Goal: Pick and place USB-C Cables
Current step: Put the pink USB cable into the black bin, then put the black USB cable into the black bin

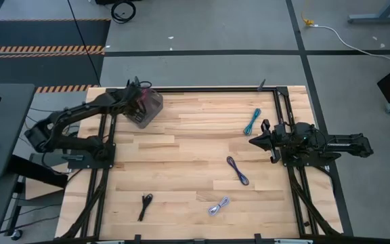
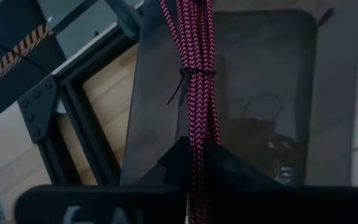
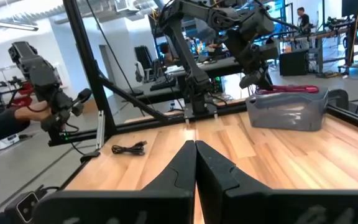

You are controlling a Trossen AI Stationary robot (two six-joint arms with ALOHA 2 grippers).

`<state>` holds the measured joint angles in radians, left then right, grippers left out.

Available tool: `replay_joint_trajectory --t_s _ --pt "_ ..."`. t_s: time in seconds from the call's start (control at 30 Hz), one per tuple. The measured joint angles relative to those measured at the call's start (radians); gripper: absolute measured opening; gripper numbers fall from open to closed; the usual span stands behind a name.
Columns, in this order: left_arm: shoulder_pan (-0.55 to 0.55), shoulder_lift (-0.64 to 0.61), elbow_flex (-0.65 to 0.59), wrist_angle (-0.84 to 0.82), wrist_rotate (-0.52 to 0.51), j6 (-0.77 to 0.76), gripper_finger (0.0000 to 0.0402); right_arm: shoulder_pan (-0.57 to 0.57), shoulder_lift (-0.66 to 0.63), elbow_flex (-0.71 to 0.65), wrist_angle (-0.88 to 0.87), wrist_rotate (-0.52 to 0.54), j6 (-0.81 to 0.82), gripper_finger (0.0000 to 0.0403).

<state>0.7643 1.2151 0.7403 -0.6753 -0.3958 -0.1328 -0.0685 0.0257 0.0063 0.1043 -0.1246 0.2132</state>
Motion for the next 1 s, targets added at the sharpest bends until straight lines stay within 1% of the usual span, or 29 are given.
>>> replay_joint_trajectory --t_s 0.3,0.4,0.47,0.53,0.6,0.7,0.77,0.83,0.9,1.0 --pt "0.014 0.030 0.000 0.026 -0.026 0.009 0.0169 0.000 0.000 0.000 -0.001 0.000 0.004 0.0012" --pt "0.010 0.029 0.000 0.024 -0.023 0.005 0.0193 0.000 0.000 0.000 -0.001 0.000 0.004 0.0012" --pt "0.000 0.028 0.012 -0.016 0.014 -0.024 0.0202 0.000 0.000 0.000 -0.001 0.000 0.004 0.0012" --pt "-0.027 0.028 0.048 -0.063 0.055 -0.070 0.0204 0.000 0.000 0.000 -0.002 0.000 0.003 0.0012" --pt "-0.065 0.028 0.116 -0.147 0.077 -0.102 0.0203 0.000 0.000 0.000 -0.002 0.000 0.002 0.0012" --pt "-0.141 0.028 0.262 -0.293 0.079 -0.168 0.0196 0.000 0.000 0.000 -0.010 0.003 0.002 0.0012" --pt "-0.207 0.026 0.356 -0.356 0.083 -0.239 0.0190 0.000 0.000 0.000 -0.023 0.003 0.005 0.0012" --pt "-0.287 0.026 0.427 -0.393 0.118 -0.304 0.0185 0.000 0.000 0.000 -0.051 0.003 0.015 0.0012" --pt "-0.383 0.026 0.466 -0.408 0.156 -0.369 0.0181 0.000 0.003 0.000 -0.071 0.005 0.020 0.0012" --pt "-0.540 0.028 0.464 -0.420 0.234 -0.486 0.0181 0.005 0.022 0.000 -0.071 0.003 0.020 0.0012"
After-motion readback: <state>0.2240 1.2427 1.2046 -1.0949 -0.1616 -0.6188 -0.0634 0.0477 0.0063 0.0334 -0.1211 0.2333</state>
